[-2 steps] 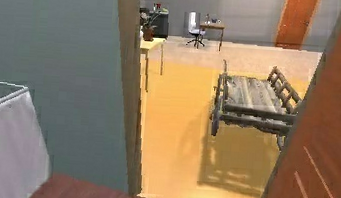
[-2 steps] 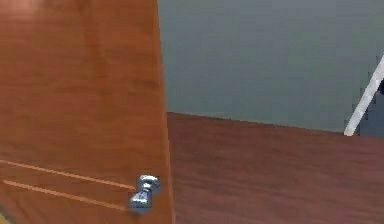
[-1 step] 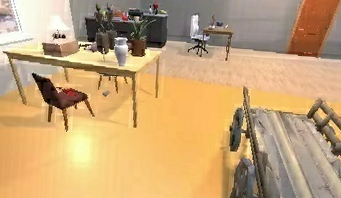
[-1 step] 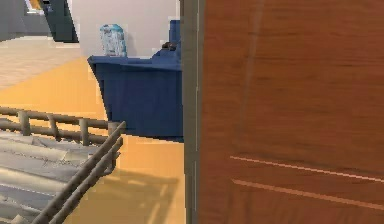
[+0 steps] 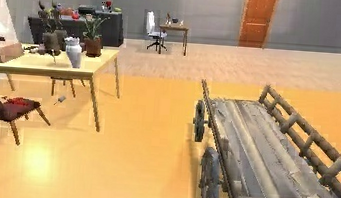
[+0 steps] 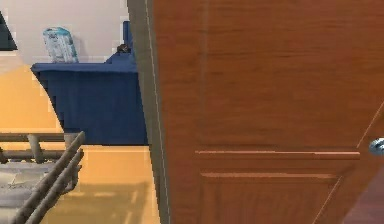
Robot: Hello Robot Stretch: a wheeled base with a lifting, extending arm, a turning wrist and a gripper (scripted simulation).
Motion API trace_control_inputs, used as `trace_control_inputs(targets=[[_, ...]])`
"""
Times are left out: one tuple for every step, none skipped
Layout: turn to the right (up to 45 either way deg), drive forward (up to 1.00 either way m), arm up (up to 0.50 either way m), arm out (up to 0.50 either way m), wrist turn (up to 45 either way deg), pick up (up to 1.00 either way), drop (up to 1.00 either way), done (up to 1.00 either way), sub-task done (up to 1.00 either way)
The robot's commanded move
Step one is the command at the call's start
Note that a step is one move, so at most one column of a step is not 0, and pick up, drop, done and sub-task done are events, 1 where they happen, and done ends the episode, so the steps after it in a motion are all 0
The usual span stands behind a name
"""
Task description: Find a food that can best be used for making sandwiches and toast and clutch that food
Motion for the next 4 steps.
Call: trace_control_inputs(targets=[[0.0, 0.1, 0.0, 0.0, 0.0, 0.0, 0.0, 0.0, 0.0], [-6.0, 0.0, 0.0, 0.0, 0.0, 0.0, 0.0, 0.0, 0.0], [0.0, 0.6, 0.0, 0.0, 0.0, 0.0, 0.0, 0.0, 0.0], [0.0, 1.0, 0.0, 0.0, 0.0, 0.0, 0.0, 0.0, 0.0]])
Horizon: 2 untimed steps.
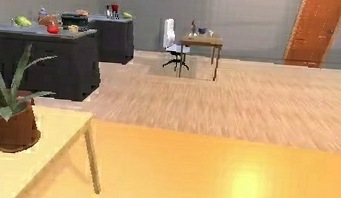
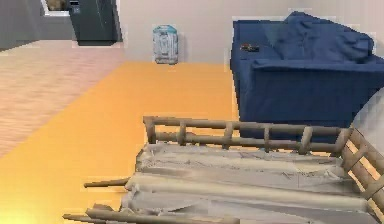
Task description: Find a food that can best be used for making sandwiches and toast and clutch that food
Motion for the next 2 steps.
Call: trace_control_inputs(targets=[[0.0, 1.0, 0.0, 0.0, 0.0, 0.0, 0.0, 0.0, 0.0], [-33.0, 0.0, 0.0, 0.0, 0.0, 0.0, 0.0, 0.0, 0.0]])
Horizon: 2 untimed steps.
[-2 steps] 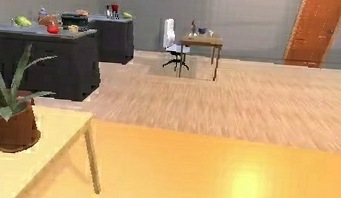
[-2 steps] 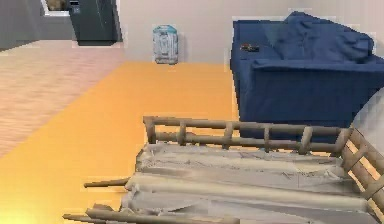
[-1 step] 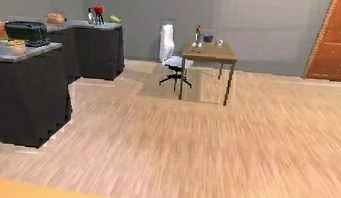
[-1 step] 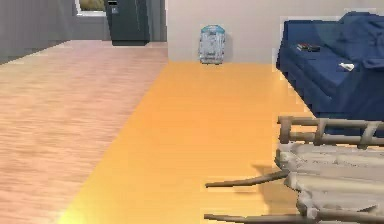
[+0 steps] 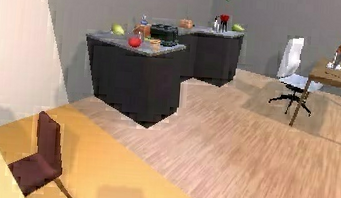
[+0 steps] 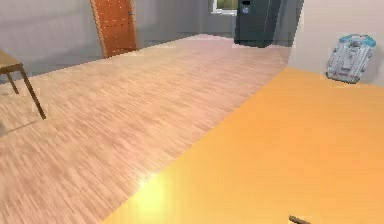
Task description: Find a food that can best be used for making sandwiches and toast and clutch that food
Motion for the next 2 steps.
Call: trace_control_inputs(targets=[[0.0, 0.55, 0.0, 0.0, 0.0, 0.0, 0.0, 0.0, 0.0], [-21.0, 0.0, 0.0, 0.0, 0.0, 0.0, 0.0, 0.0, 0.0]])
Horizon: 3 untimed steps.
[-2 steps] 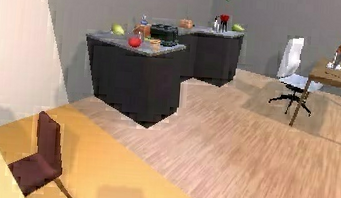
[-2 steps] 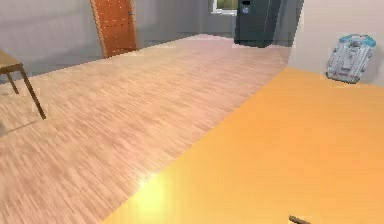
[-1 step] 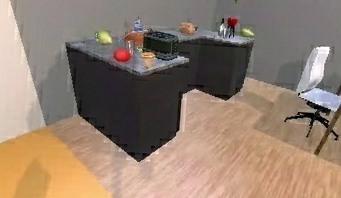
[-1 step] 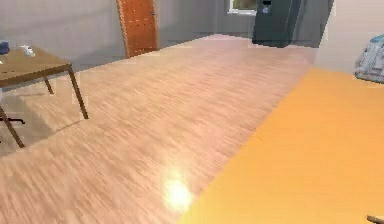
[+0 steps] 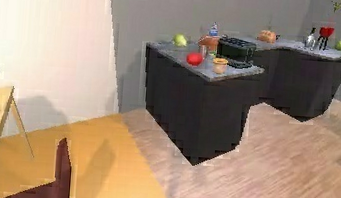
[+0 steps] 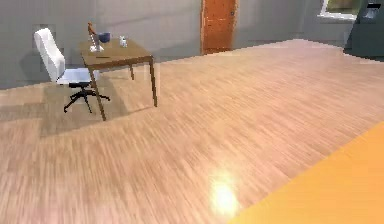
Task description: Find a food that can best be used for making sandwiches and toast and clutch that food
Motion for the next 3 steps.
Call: trace_control_inputs(targets=[[0.0, 0.95, 0.0, 0.0, 0.0, 0.0, 0.0, 0.0, 0.0], [-15.0, 0.0, 0.0, 0.0, 0.0, 0.0, 0.0, 0.0, 0.0], [-3.0, 0.0, 0.0, 0.0, 0.0, 0.0, 0.0, 0.0, 0.0]])
